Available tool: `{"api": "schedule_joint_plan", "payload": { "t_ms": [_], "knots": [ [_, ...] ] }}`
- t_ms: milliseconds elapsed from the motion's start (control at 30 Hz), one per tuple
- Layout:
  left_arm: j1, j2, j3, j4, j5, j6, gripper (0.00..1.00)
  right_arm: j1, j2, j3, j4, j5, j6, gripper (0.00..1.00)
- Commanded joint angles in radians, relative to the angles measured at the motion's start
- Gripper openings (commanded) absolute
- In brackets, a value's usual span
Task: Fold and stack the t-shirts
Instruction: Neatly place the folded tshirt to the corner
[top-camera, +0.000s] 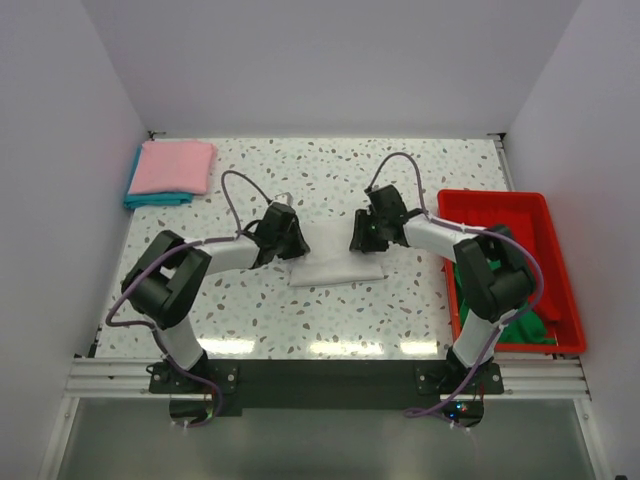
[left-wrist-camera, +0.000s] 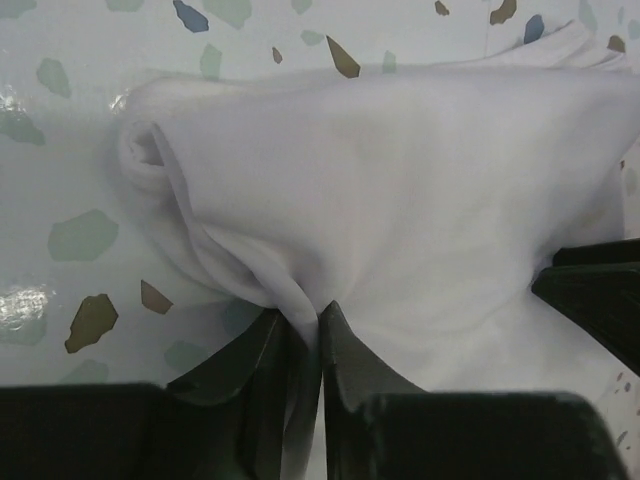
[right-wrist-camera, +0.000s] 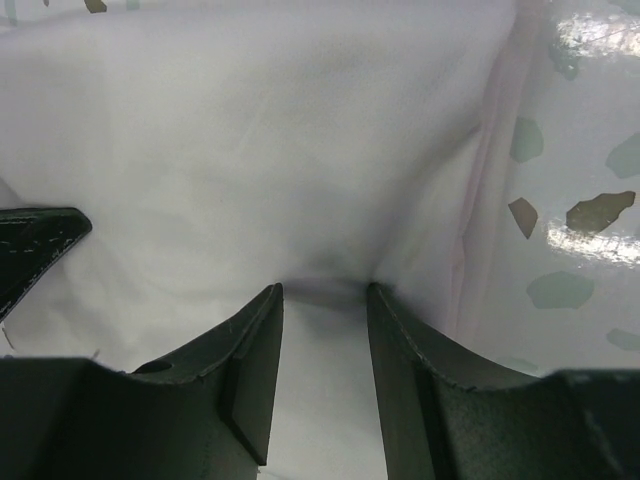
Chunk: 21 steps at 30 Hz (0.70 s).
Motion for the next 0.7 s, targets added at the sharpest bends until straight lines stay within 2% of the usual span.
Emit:
{"api": "schedule_joint_plan", "payload": {
  "t_ms": [0,33,67,100,167,200,233,433,667],
  "knots": [
    [-0.028,0.056,0.053,-0.251,-0.143,0.023,0.16,-0.011,-0.044,0.042,-0.079,-0.014,-0.026,0.44],
    [-0.027,0.058,0.084,-0.284,-0.182,0.034,0.05,-0.011,-0.076,0.053,-0.089,-0.015,-0.027,0.46],
    [-0.027,0.059,0.152,-0.362,-0.228,0.064,0.0,-0.011,-0.093,0.076,-0.114,-0.011,-0.023,0.52],
    [-0.027,0.067,0.186,-0.401,-0.32,0.081,0.0,-0.012,-0.109,0.09,-0.128,-0.009,-0.023,0.57],
    [-0.019,0.075,0.254,-0.5,-0.41,0.133,0.0,-0.012,-0.161,0.136,-0.157,-0.003,-0.021,0.65],
    [-0.015,0.084,0.314,-0.528,-0.501,0.15,0.0,-0.012,-0.178,0.15,-0.181,-0.002,-0.018,0.72],
    [-0.01,0.09,0.341,-0.55,-0.532,0.171,0.0,-0.012,-0.192,0.161,-0.192,-0.002,-0.018,0.74],
    [0.062,0.165,0.532,-0.633,-0.825,0.394,0.0,-0.011,-0.285,0.152,-0.211,-0.025,-0.015,0.76],
    [0.194,0.217,0.633,-0.512,-0.892,0.581,0.0,-0.009,-0.363,0.024,-0.142,-0.057,-0.001,0.76]
  ]
}}
